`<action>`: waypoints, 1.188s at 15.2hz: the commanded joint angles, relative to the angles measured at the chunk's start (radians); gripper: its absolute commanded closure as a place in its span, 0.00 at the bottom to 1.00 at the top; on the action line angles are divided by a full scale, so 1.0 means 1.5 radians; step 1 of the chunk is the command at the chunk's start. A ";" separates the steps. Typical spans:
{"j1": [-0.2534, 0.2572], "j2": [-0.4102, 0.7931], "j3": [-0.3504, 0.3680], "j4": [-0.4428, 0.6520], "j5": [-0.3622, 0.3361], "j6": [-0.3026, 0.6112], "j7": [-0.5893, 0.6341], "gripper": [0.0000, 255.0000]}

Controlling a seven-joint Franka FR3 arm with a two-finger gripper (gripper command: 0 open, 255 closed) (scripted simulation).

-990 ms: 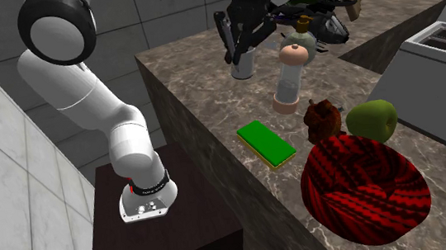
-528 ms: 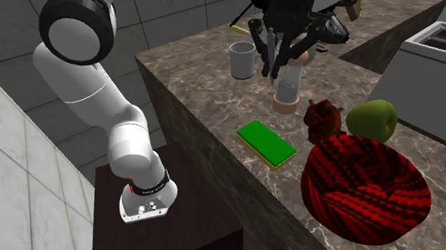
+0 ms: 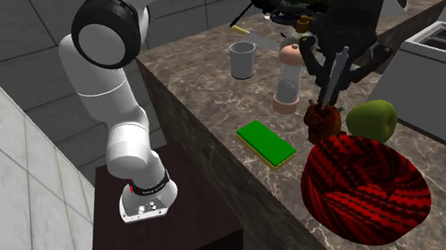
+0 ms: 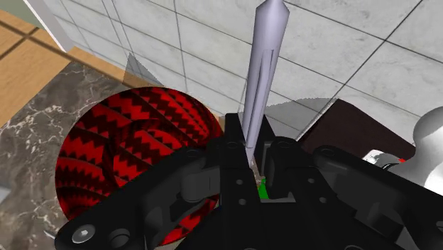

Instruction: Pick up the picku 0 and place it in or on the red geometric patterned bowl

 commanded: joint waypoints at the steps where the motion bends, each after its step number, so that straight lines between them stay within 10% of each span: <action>1: -0.016 0.041 -0.015 0.045 -0.002 0.021 -0.026 1.00; 6: -0.066 0.168 -0.048 0.196 0.006 0.060 -0.100 1.00; 18: -0.068 0.127 -0.042 0.053 0.024 0.128 -0.018 1.00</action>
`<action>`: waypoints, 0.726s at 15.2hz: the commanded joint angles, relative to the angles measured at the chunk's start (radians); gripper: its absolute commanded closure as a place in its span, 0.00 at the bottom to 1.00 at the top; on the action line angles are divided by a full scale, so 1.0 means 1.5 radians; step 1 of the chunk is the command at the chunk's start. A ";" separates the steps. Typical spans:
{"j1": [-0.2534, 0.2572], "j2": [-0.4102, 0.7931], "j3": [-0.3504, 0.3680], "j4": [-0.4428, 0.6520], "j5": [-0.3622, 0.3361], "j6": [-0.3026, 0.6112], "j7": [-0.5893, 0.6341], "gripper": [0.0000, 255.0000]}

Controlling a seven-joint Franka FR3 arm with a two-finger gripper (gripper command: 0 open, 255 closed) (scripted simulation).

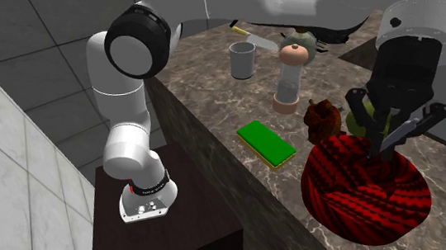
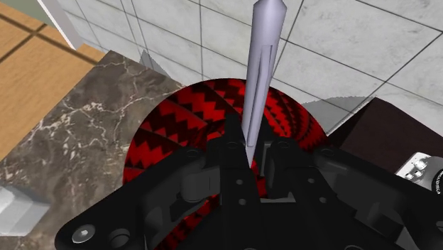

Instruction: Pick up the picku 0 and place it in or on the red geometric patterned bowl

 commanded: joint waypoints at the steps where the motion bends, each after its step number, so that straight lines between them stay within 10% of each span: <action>1: 0.000 -0.001 0.000 -0.006 0.001 0.002 0.004 1.00; 6: 0.000 -0.001 0.000 -0.006 0.001 0.002 0.004 1.00; 7: 0.000 -0.001 0.000 -0.006 0.001 0.002 0.004 0.00; 11: 0.000 -0.001 0.000 -0.006 0.001 0.002 0.004 0.00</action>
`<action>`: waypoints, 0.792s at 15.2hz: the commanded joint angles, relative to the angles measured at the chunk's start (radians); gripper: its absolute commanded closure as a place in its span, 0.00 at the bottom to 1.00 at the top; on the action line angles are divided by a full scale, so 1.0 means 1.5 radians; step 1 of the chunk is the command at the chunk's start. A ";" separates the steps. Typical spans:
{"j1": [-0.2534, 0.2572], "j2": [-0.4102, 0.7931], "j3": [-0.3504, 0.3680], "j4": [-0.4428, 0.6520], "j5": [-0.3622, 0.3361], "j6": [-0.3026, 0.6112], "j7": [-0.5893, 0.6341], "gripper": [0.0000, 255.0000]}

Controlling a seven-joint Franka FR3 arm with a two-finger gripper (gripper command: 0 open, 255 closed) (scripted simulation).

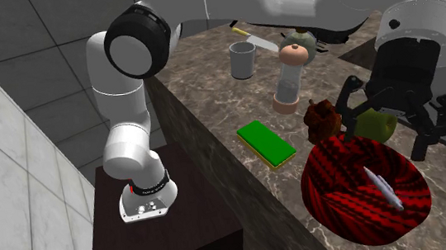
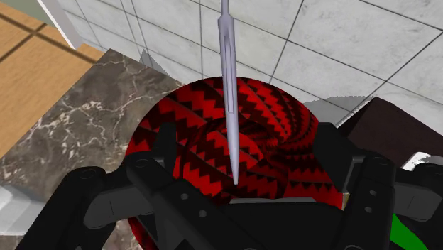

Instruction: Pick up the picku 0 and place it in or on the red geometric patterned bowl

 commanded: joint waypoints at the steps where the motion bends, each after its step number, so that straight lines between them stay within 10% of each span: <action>1: 0.000 0.000 0.000 0.000 0.000 0.000 0.000 0.00; 5: 0.025 0.069 0.011 0.146 -0.003 -0.083 -0.034 0.00; 12: 0.025 0.069 0.011 0.146 -0.003 -0.083 -0.034 0.00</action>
